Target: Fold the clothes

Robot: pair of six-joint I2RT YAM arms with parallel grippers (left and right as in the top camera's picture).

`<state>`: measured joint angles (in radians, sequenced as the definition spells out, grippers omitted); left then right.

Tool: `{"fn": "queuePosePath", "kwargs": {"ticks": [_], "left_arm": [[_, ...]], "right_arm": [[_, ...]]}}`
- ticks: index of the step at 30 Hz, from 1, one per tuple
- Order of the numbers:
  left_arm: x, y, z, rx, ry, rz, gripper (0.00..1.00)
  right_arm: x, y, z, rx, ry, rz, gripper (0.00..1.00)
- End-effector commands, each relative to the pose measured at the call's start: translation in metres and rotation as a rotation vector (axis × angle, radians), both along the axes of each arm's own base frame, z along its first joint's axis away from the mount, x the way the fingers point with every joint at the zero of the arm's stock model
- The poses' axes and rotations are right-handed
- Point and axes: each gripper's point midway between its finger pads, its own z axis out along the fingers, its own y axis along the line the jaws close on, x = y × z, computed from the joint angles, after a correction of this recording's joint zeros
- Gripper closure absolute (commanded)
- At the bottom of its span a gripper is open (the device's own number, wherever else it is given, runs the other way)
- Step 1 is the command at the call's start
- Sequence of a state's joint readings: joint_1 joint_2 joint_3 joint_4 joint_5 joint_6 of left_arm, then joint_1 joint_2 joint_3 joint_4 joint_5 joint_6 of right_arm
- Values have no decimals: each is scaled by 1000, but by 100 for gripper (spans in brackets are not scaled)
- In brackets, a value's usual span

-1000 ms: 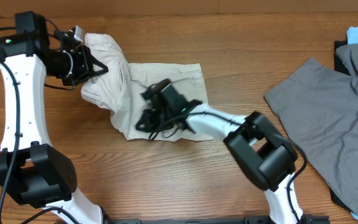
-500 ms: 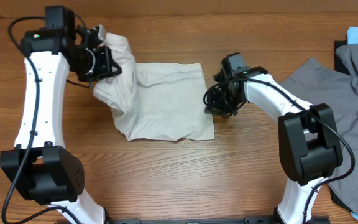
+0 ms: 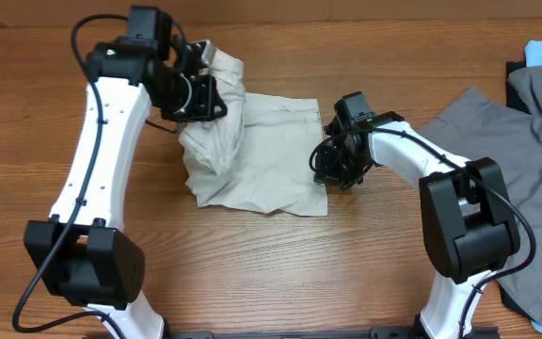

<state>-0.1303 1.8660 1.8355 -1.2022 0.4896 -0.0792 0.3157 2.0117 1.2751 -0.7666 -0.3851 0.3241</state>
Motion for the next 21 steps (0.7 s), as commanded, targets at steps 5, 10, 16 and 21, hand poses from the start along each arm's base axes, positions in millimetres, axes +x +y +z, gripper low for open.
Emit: {"fn": "queuePosePath", "kwargs": {"ticks": [5, 10, 16, 21], "left_arm": [[-18, -52, 28, -13, -69, -98, 85], [-25, -58, 13, 88, -61, -115, 80], [-22, -57, -11, 155, -16, -99, 74], [-22, -65, -21, 114, 32, -99, 58]], "right_arm": [[-3, -3, -5, -26, -7, 12, 89], [-4, -3, -5, -26, -4, 12, 89], [-4, -3, -5, -27, -4, 12, 89], [-4, -3, -5, -27, -4, 12, 89]]}}
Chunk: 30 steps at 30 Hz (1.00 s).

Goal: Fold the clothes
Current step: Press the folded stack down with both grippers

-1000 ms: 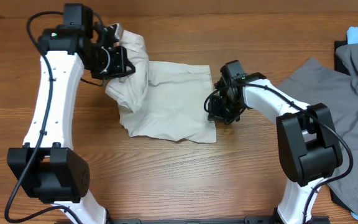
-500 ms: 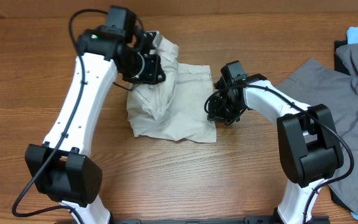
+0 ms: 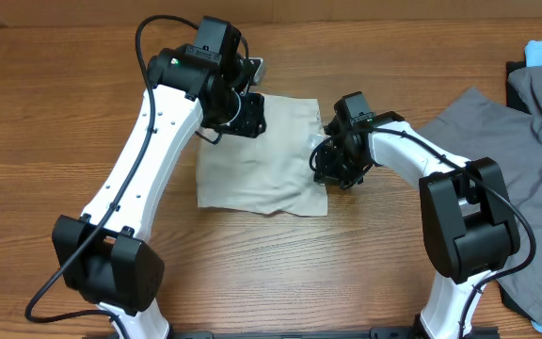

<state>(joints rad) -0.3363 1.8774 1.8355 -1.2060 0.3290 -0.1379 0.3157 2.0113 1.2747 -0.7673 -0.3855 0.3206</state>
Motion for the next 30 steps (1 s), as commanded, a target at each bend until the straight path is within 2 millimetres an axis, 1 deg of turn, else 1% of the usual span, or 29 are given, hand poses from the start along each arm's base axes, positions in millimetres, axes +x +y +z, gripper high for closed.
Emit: {"fn": "queuePosePath", "kwargs": {"ticks": [1, 4, 5, 7, 8, 9, 10, 11, 12, 13, 14, 15, 16, 18, 19, 21, 24, 25, 27, 29, 30], "left_arm": [[3, -8, -5, -24, 20, 1, 59], [11, 0, -5, -14, -1, 24, 59], [14, 4, -5, 0, -11, 34, 59], [24, 18, -7, 49, -44, 67, 58], [31, 24, -7, 77, -69, 86, 56], [40, 31, -7, 106, -105, 105, 54], [49, 35, -5, 127, -145, 123, 52], [59, 39, -3, 145, -185, 139, 51], [67, 42, -2, 161, -219, 154, 49], [75, 43, -2, 168, -245, 164, 47], [86, 40, -3, 161, -276, 169, 42], [90, 39, -5, 158, -284, 170, 41], [98, 37, -11, 155, -293, 172, 40], [111, 35, -33, 155, -282, 174, 40], [115, 33, -46, 150, -266, 170, 39], [122, 32, -78, 162, -225, 170, 37], [126, 35, -121, 186, -161, 171, 34], [125, 35, -127, 190, -150, 171, 33], [123, 38, -147, 201, -105, 176, 33], [119, 40, -160, 211, -71, 174, 33], [116, 42, -167, 219, -52, 172, 32]], "right_arm": [[-4, -3, -5, -27, -3, 9, 89], [-8, -5, -5, -35, 16, 9, 94], [-8, -10, -4, -51, 24, 1, 96], [-1, -25, 7, -106, 27, -26, 96], [6, -37, 19, -143, 14, -48, 96], [17, -51, 38, -181, -8, -75, 96], [24, -58, 54, -191, -31, -95, 96], [34, -64, 78, -187, -66, -117, 96], [40, -67, 92, -179, -90, -129, 96], [46, -67, 114, -162, -126, -137, 96], [50, -65, 129, -140, -156, -130, 96], [53, -59, 146, -103, -194, -105, 96], [54, -52, 157, -64, -218, -78, 96], [48, -23, 177, 90, -243, 18, 96], [40, -5, 185, 186, -242, 81, 95], [28, 16, 187, 265, -219, 148, 95], [14, 34, 177, 259, -182, 196, 94], [11, 37, 173, 251, -174, 206, 92], [0, 41, 156, 194, -147, 233, 90], [-8, 39, 138, 124, -119, 232, 90], [-14, 38, 126, 95, -97, 229, 90]]}}
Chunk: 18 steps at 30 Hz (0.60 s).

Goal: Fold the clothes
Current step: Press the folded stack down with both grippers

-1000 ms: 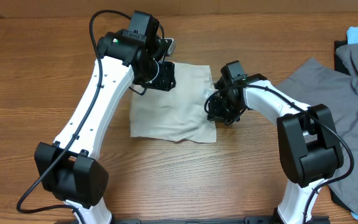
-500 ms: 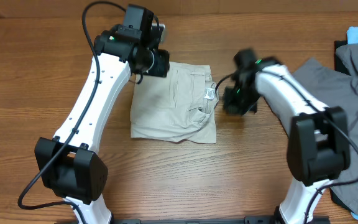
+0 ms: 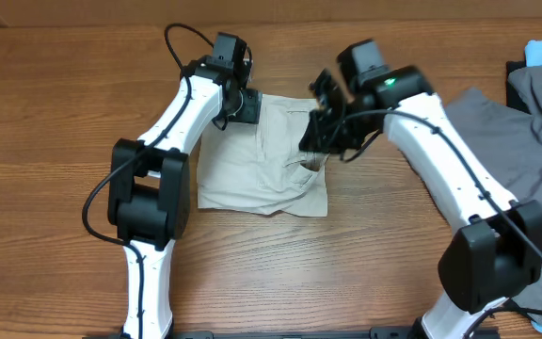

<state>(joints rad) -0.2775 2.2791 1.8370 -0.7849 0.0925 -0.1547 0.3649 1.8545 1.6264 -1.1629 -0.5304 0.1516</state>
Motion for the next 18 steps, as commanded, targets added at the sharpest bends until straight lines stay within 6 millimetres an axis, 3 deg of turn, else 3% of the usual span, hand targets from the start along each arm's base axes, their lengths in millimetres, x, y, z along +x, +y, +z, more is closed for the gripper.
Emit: {"fn": "queuePosePath", "kwargs": {"ticks": [1, 4, 7, 11, 12, 14, 18], "left_arm": [[-3, 10, -12, 16, 41, 26, 32], [-11, 15, -21, 32, 87, 31, 30], [-28, 22, -25, 55, 157, 35, 27], [-76, 35, -29, 111, 355, 35, 27], [-90, 38, -28, 125, 410, 35, 31], [-121, 43, -23, 142, 543, 45, 36], [-151, 44, -14, 144, 670, 49, 42]], "right_arm": [[-17, -3, -37, -89, 51, 13, 90], [-29, -6, -63, -105, 96, 3, 90], [-44, -13, -97, -119, 127, 2, 82], [-59, -36, -134, -215, 157, -49, 81], [-60, -48, -141, -271, 158, -76, 82], [-57, -62, -146, -330, 145, -102, 82], [-38, -83, -150, -395, 82, -154, 81]]}}
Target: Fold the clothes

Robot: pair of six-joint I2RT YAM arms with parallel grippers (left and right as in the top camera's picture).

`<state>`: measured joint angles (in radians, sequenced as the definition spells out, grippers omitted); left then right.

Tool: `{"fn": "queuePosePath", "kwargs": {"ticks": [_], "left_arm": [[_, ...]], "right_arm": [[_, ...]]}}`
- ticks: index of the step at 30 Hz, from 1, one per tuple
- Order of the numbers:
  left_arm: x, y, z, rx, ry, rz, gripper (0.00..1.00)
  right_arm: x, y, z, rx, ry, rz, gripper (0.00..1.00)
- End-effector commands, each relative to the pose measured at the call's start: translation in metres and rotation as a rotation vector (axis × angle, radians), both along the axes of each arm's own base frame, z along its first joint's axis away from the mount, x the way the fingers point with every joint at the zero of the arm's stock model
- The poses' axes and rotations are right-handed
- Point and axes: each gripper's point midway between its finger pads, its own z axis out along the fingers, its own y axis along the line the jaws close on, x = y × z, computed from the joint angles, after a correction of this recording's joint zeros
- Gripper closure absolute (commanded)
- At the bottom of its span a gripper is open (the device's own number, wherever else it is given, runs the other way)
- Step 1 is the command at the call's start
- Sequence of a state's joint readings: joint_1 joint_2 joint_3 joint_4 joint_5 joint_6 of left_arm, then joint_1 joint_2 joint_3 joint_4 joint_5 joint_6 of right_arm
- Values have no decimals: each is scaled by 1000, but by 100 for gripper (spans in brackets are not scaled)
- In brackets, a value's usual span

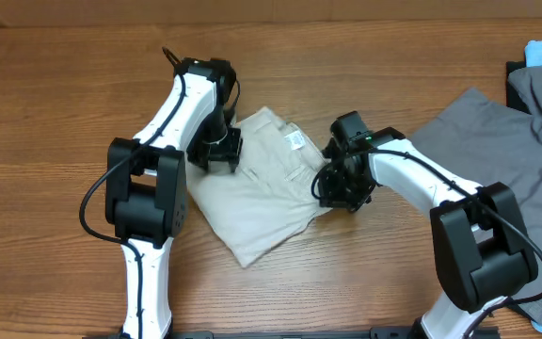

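A beige folded garment [257,188] lies at the table's centre, turned askew, with a small white label [295,140] showing near its top. My left gripper [222,152] sits on the garment's upper left edge and looks shut on the cloth. Pointing down at the right edge, my right gripper [338,187] also looks shut on the cloth. The gripper bodies mostly hide the fingertips of both.
A large grey garment [511,141] is spread at the right side and runs off the edge of view. A light blue cloth and a dark item [517,77] lie at the far right corner. The table is bare wood [55,141].
The garment has turned and slid toward the front, now lying diagonally. My left gripper moved from its top left corner down to its left edge. My right gripper came down from mid-air to the right edge.
My left gripper held a bunched part of the garment raised at the left while the right stayed at the right edge. Then the garment lay flat as a square. Then the right arm was raised over a rumpled right side. Now the garment lies flat and rotated.
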<state>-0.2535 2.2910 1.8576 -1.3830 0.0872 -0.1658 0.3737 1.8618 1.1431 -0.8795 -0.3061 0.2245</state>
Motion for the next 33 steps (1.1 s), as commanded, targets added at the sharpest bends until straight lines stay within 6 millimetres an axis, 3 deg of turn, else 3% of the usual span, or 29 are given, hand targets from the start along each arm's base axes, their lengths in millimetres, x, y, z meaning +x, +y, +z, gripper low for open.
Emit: {"fn": "queuePosePath", "kwargs": {"ticks": [1, 6, 8, 9, 10, 11, 13, 15, 19, 24, 30, 33], "left_arm": [[-29, -9, -3, -40, 144, 39, 44], [-28, -34, 20, -206, 122, 39, 45], [-12, -36, 38, -236, 11, 33, 44], [2, -36, 53, -258, -80, 28, 39], [22, -33, 67, -265, -197, 21, 27], [33, -31, 72, -262, -253, 19, 2], [64, -27, 79, -260, -396, -16, 0], [85, -22, 74, -252, -466, -51, 0], [92, -23, 48, -250, -445, -69, 0], [74, -28, -3, -248, -299, -89, 0], [58, -27, -31, -234, -202, -115, 0], [49, -34, -37, -250, -162, -121, 16]], "right_arm": [[31, -35, -7, -130, -106, -75, 80], [53, -48, -2, -111, -157, -131, 80], [54, -52, 1, -114, -150, -143, 68], [54, -54, 2, -116, -145, -146, 60], [52, -54, 1, -118, -138, -145, 59], [52, -54, 1, -119, -136, -146, 58], [50, -54, 1, -121, -130, -148, 53], [49, -55, 1, -122, -124, -148, 51], [46, -55, 1, -126, -112, -146, 50], [44, -56, 0, -129, -105, -146, 49], [44, -56, 0, -129, -104, -146, 49], [44, -56, 0, -129, -105, -146, 49]]}}
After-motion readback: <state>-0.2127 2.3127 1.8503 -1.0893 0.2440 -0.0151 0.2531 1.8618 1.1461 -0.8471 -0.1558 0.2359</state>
